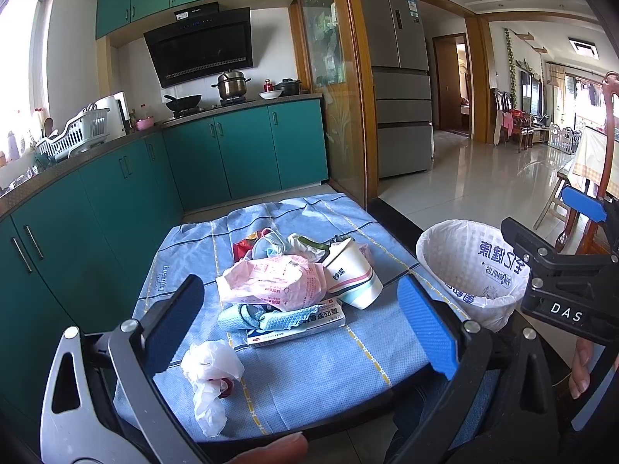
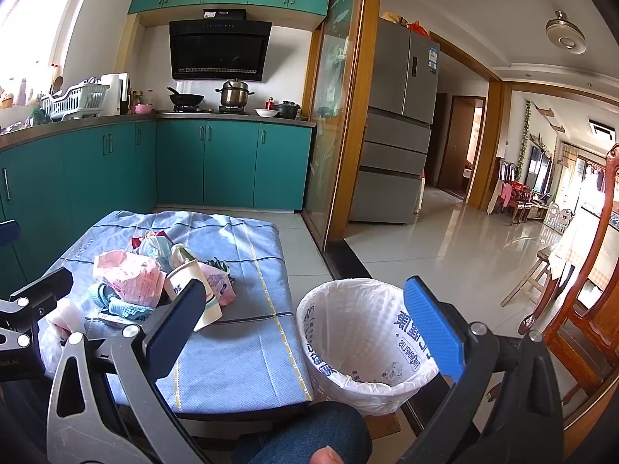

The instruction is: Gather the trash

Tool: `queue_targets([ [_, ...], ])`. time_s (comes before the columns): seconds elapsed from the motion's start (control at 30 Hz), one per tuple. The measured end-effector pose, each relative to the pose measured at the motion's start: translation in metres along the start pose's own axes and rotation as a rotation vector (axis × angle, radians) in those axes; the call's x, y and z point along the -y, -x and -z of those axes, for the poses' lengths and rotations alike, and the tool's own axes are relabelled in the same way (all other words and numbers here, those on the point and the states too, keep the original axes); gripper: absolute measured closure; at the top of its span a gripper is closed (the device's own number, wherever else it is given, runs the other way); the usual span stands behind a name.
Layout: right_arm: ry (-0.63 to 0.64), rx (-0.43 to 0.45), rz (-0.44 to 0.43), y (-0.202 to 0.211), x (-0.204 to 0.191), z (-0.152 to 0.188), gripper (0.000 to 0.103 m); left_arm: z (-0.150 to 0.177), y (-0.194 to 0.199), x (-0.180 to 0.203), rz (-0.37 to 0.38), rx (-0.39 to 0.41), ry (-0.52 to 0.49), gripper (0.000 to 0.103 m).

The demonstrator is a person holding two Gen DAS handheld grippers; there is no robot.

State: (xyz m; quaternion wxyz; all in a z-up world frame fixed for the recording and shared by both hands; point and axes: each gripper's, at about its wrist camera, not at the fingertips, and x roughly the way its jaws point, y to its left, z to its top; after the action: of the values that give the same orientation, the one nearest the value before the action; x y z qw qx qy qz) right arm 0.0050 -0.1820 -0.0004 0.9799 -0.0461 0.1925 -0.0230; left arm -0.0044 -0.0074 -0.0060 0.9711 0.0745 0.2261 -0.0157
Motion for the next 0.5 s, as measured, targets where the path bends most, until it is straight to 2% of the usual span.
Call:
queue_targets([
  [0.5,0.014,-0.004,0.01,-0.001,-0.0007,0.0024,0.003,0.0052,-0.0097,0.0005,0.01,-0.022,0.018,0.003],
])
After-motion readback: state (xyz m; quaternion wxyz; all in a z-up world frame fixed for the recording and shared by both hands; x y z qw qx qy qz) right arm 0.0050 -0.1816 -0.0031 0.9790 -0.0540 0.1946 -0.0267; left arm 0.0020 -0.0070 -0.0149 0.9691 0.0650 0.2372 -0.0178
